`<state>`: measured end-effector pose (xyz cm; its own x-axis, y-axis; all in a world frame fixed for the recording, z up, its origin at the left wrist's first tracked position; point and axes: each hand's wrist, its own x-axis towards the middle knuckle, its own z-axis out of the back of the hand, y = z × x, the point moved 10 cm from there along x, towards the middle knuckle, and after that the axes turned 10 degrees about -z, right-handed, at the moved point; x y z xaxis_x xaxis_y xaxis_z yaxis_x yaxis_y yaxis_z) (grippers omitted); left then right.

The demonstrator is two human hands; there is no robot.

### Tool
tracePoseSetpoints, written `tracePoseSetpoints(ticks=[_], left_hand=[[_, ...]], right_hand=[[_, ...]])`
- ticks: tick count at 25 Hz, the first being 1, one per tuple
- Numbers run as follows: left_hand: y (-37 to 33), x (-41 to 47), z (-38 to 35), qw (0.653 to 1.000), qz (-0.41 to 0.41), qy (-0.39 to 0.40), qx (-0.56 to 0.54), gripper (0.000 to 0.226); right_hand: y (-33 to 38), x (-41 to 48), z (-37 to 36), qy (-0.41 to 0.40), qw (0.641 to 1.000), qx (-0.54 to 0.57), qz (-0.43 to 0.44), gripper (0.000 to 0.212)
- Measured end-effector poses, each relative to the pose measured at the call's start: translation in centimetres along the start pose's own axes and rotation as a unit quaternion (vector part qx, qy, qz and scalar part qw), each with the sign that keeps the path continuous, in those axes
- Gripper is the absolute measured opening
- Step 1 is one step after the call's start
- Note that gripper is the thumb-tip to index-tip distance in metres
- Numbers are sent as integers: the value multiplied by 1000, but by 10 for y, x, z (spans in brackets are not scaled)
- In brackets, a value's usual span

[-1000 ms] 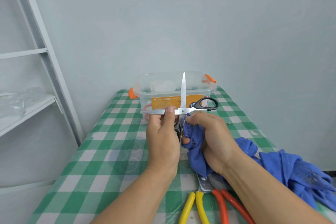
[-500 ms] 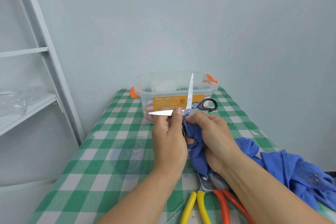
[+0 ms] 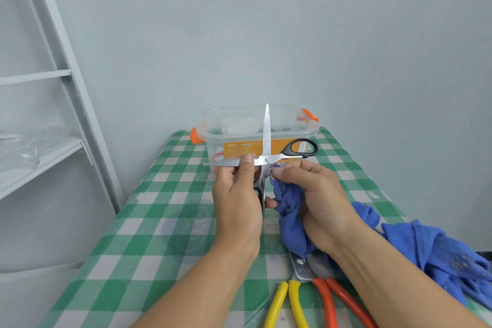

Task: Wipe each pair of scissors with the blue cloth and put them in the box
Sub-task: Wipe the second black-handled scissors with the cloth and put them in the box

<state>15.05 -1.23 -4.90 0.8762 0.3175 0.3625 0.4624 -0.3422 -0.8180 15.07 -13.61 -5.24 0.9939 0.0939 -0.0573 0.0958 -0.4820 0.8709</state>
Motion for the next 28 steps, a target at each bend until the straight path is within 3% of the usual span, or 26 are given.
tracePoseSetpoints(ticks=[2, 7, 10, 16, 18, 23, 28], left_hand=[[1, 0, 0, 1000, 9, 1, -5, 17], [7, -1, 1, 999, 40, -10, -21, 18], [11, 2, 6, 998, 50, -23, -19, 18], [20, -5, 0, 997, 69, -22, -10, 18], [19, -6, 0, 997, 74, -24, -14, 18], [13, -4, 3, 995, 87, -41, -35, 20], [11, -4, 1, 995, 85, -41, -36, 21]], right_hand=[[1, -1, -4, 18, 1000, -6, 21, 12], [-2, 4, 1, -15, 995, -86, 49, 27], [-8, 4, -5, 17, 993, -111, 37, 18], [1, -1, 1, -52, 978, -180, 90, 32], [5, -3, -1, -56, 971, -207, 108, 28], [-1, -2, -7, 2, 986, -146, 83, 11], [-6, 2, -5, 7, 995, -84, 54, 7]])
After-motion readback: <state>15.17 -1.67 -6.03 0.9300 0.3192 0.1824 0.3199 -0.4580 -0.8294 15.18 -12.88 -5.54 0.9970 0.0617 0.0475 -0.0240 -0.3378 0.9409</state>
